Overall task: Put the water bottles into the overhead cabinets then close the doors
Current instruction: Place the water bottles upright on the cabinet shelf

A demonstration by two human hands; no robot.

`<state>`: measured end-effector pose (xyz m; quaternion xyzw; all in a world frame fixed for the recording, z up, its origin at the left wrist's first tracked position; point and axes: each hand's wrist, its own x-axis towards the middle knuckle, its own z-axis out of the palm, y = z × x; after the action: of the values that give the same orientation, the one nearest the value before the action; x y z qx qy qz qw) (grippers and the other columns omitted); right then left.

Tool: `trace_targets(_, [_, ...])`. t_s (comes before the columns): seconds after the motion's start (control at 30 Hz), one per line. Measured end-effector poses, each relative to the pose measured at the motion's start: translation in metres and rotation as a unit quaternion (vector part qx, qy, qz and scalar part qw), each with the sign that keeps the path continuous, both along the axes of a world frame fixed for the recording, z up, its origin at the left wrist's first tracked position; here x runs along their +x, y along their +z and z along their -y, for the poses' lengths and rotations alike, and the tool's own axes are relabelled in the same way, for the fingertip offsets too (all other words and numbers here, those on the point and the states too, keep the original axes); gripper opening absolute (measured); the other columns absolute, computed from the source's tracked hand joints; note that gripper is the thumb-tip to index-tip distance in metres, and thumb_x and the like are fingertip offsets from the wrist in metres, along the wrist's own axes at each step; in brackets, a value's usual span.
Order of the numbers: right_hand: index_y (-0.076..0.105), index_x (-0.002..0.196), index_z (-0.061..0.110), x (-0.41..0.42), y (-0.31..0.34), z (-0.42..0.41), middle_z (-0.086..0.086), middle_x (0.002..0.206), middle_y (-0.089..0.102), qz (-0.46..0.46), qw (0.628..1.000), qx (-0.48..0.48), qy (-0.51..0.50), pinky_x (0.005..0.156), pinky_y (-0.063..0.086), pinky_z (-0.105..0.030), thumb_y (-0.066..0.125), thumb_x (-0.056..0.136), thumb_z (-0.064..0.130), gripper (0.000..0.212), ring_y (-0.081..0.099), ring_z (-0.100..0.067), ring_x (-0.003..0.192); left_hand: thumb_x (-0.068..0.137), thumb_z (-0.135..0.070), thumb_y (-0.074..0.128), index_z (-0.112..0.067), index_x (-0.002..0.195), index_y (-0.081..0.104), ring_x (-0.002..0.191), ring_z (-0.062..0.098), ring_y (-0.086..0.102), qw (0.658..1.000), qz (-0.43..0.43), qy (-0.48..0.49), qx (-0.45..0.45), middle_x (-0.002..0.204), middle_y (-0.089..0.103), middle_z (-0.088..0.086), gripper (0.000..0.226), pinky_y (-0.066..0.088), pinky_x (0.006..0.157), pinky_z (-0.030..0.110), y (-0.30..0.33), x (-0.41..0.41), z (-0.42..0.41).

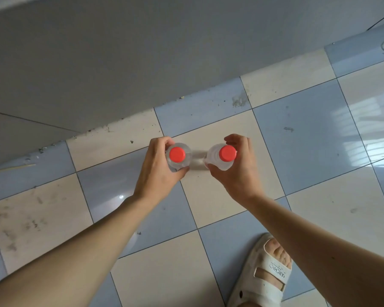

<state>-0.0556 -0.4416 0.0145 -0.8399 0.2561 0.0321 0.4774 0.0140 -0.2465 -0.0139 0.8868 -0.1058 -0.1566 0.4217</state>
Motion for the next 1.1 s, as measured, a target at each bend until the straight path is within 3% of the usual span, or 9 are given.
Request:
trace_targets(0.13, [0.041,0.140,0.019,-0.017,-0.014,0.000,0.005,0.127,0.048,-0.041,0.999,0.034,-0.004,0.089,0.043,-0.013,0.093,0.066,0.021,0.090,0.050,-0.012,0.115,0.066,-0.024,0.093,-0.035,0.112,0.044,0.104,0.015,0.055,1.000,-0.025,0.014,-0.009,0.114,0.055,-0.010,0.068,0.048,0.083,0.024,-0.010,-0.001,0.001])
trace_targets(0.3, [0.043,0.145,0.020,-0.026,-0.046,0.007,0.001,0.138,0.048,-0.106,0.989,0.095,-0.025,0.106,0.048,-0.049,0.095,0.065,0.013,0.096,0.052,-0.020,0.125,0.060,-0.015,0.093,-0.050,0.104,0.049,0.106,0.011,0.058,0.997,-0.073,0.015,-0.021,0.111,0.061,-0.015,0.071,0.045,0.087,0.018,-0.029,0.001,0.004])
trace_targets(0.43, [0.051,0.133,0.028,-0.014,-0.070,0.008,-0.008,0.131,0.057,-0.116,0.985,0.127,-0.007,0.107,0.046,-0.051,0.093,0.064,0.005,0.084,0.056,-0.026,0.121,0.062,-0.015,0.090,-0.064,0.099,0.054,0.095,-0.010,0.060,0.993,-0.102,0.052,-0.029,0.100,0.064,-0.034,0.072,0.042,0.078,0.005,-0.042,0.002,0.009])
trace_targets(0.5, [0.055,0.130,0.022,-0.010,-0.077,0.008,-0.009,0.126,0.061,-0.115,0.985,0.127,-0.013,0.104,0.048,-0.050,0.092,0.064,0.004,0.078,0.059,-0.027,0.115,0.063,-0.018,0.089,-0.058,0.098,0.057,0.089,-0.011,0.061,0.990,-0.114,0.072,-0.033,0.096,0.066,-0.032,0.062,0.041,0.073,0.003,-0.043,-0.001,0.012])
trace_targets(0.67, [0.059,0.131,0.018,-0.021,-0.069,0.002,-0.008,0.123,0.065,-0.141,0.979,0.140,-0.044,0.091,0.050,-0.033,0.093,0.066,0.008,0.074,0.062,-0.025,0.111,0.068,-0.024,0.088,-0.028,0.104,0.065,0.090,0.009,0.067,0.986,-0.153,0.072,-0.010,0.097,0.073,-0.009,0.043,0.052,0.075,0.022,-0.027,-0.012,0.007])
trace_targets(0.77, [0.059,0.131,0.019,-0.032,-0.047,-0.006,-0.007,0.124,0.065,-0.145,0.979,0.134,-0.048,0.091,0.049,-0.031,0.093,0.064,0.008,0.076,0.062,-0.025,0.111,0.068,-0.025,0.090,-0.031,0.102,0.062,0.088,-0.001,0.065,0.982,-0.177,0.069,-0.007,0.096,0.071,-0.011,0.044,0.048,0.068,0.013,-0.003,-0.019,-0.007])
trace_targets(0.93, [0.060,0.127,0.019,-0.036,0.024,-0.028,-0.005,0.123,0.066,-0.139,0.982,0.124,-0.007,0.092,0.050,-0.031,0.094,0.064,0.011,0.072,0.062,-0.023,0.109,0.065,-0.031,0.091,-0.039,0.095,0.061,0.087,-0.009,0.064,0.973,-0.210,0.097,-0.019,0.095,0.070,-0.018,0.043,0.049,0.069,0.012,0.065,-0.027,-0.044])
trace_targets(1.03, [0.056,0.117,0.033,-0.038,0.081,-0.043,0.000,0.117,0.064,-0.128,0.985,0.111,0.031,0.077,0.044,-0.003,0.094,0.065,0.012,0.068,0.060,-0.005,0.097,0.065,-0.033,0.092,-0.033,0.107,0.062,0.093,0.000,0.066,0.971,-0.210,0.111,-0.026,0.102,0.070,-0.015,0.051,0.049,0.073,0.017,0.120,-0.033,-0.069])
trace_targets(1.1, [0.055,0.116,0.035,-0.035,0.124,-0.058,0.007,0.109,0.064,-0.112,0.987,0.105,0.050,0.068,0.042,0.003,0.095,0.064,0.014,0.069,0.059,0.004,0.092,0.066,-0.035,0.091,-0.031,0.111,0.063,0.096,0.005,0.067,0.970,-0.207,0.122,-0.033,0.103,0.071,-0.012,0.053,0.049,0.074,0.019,0.160,-0.034,-0.086])
